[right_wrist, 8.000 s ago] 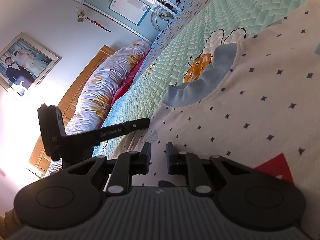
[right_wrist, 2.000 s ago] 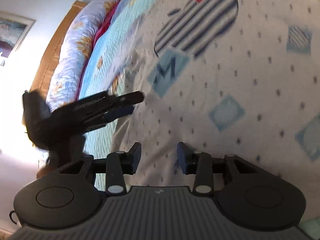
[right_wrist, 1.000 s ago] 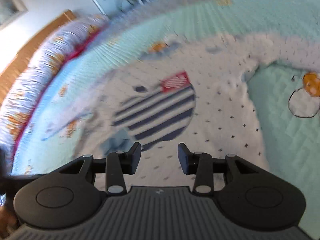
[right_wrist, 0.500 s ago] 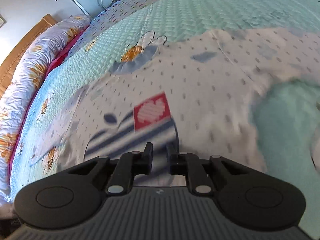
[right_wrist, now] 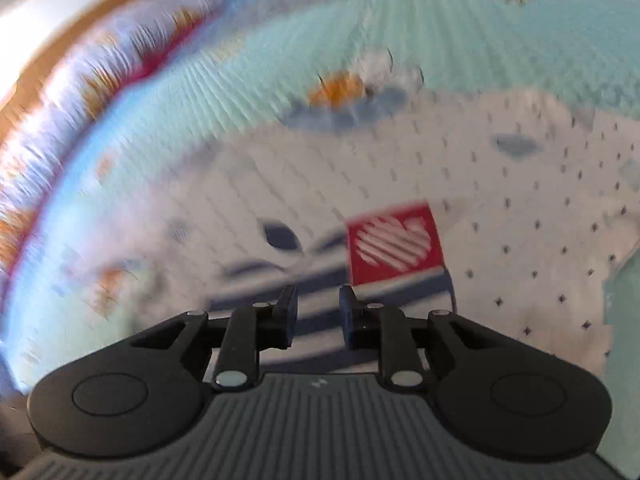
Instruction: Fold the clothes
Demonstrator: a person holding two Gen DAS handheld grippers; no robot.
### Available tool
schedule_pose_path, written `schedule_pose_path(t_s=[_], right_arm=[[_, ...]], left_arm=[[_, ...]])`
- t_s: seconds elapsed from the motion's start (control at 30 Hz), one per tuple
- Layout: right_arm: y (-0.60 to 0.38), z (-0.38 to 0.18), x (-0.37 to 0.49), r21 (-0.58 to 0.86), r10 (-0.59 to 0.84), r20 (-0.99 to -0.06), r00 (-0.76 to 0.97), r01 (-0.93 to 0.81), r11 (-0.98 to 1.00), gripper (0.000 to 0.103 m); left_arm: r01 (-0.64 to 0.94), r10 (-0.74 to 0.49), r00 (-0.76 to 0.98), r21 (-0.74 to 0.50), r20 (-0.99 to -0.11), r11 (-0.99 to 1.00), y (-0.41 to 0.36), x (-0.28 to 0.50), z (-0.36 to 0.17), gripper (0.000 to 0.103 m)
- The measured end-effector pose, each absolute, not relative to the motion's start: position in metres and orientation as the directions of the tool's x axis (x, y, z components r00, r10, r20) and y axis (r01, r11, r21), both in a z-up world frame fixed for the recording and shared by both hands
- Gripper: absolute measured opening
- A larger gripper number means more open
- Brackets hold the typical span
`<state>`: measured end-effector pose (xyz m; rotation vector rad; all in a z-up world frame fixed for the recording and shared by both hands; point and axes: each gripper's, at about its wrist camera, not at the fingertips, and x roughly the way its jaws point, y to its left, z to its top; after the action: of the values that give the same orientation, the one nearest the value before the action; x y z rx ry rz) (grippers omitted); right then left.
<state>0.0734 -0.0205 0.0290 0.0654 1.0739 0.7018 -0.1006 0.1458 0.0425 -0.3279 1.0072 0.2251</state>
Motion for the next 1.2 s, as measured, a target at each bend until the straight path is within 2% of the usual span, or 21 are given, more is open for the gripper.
schedule_pose_path(t_s=[0.03, 0.07, 0.1, 0.17, 0.23, 0.33, 0.37, 0.43, 0.47, 0.5, 0.57, 0.63, 0.87, 1.2], right_arm=[[-0.025, 0.028, 0.082, 0.411, 0.565, -0.769, 0.297, -0.447, 0.795, 0.013], [-0.03, 0.028, 0.091, 0.446, 0.575, -0.757, 0.311, -0.398, 0.802, 0.013], [-0.033, 0.028, 0.099, 0.478, 0.585, -0.744, 0.324, -0.355, 0.804, 0.015], [-0.029, 0.04, 0.094, 0.513, 0.631, -0.705, 0.323, -0.382, 0.769, 0.026], [-0.024, 0.052, 0.089, 0.545, 0.674, -0.666, 0.318, -0.41, 0.732, 0.03], [-0.009, 0.035, 0.092, 0.529, 0.653, -0.711, 0.261, -0.415, 0.741, 0.03], [-0.005, 0.027, 0.095, 0.507, 0.628, -0.734, 0.257, -0.408, 0.759, 0.025], [-0.012, 0.02, 0.104, 0.52, 0.631, -0.717, 0.297, -0.375, 0.767, 0.012], [-0.015, 0.017, 0.107, 0.526, 0.63, -0.709, 0.317, -0.358, 0.771, 0.012], [-0.018, 0.02, 0.105, 0.522, 0.62, -0.707, 0.341, -0.34, 0.782, 0.012], [-0.024, 0.029, 0.097, 0.521, 0.622, -0.693, 0.364, -0.344, 0.781, 0.024], [-0.029, 0.04, 0.086, 0.525, 0.645, -0.671, 0.366, -0.381, 0.761, 0.029], [-0.066, 0.024, 0.031, 0.572, 0.664, -0.698, 0.27, -0.348, 0.743, 0.03], [-0.13, 0.025, -0.037, 0.665, 0.714, -0.646, 0.27, -0.258, 0.7, 0.033]], left_arm=[[-0.333, 0.031, 0.518, -0.168, -0.855, 0.928, 0.146, -0.101, 0.043, 0.09], [-0.332, 0.028, 0.519, -0.172, -0.854, 0.927, 0.147, -0.101, 0.043, 0.09], [-0.332, 0.024, 0.52, -0.176, -0.854, 0.927, 0.148, -0.101, 0.043, 0.09], [-0.334, 0.017, 0.521, -0.185, -0.853, 0.924, 0.149, -0.101, 0.043, 0.09], [-0.335, 0.011, 0.522, -0.194, -0.853, 0.922, 0.151, -0.101, 0.043, 0.091], [-0.33, 0.016, 0.52, -0.184, -0.854, 0.926, 0.149, -0.101, 0.042, 0.093], [-0.329, 0.017, 0.519, -0.181, -0.855, 0.927, 0.148, -0.101, 0.042, 0.093], [-0.328, 0.018, 0.518, -0.179, -0.855, 0.927, 0.148, -0.1, 0.042, 0.093], [-0.328, 0.018, 0.518, -0.179, -0.855, 0.927, 0.148, -0.1, 0.042, 0.093], [-0.328, 0.018, 0.517, -0.18, -0.856, 0.927, 0.148, -0.1, 0.042, 0.093], [-0.328, 0.017, 0.517, -0.18, -0.856, 0.927, 0.148, -0.1, 0.042, 0.093], [-0.328, 0.016, 0.516, -0.18, -0.856, 0.927, 0.148, -0.099, 0.042, 0.094], [-0.327, 0.013, 0.515, -0.183, -0.857, 0.927, 0.148, -0.099, 0.041, 0.098], [-0.31, 0.028, 0.515, -0.156, -0.856, 0.938, 0.141, -0.096, 0.038, 0.103]])
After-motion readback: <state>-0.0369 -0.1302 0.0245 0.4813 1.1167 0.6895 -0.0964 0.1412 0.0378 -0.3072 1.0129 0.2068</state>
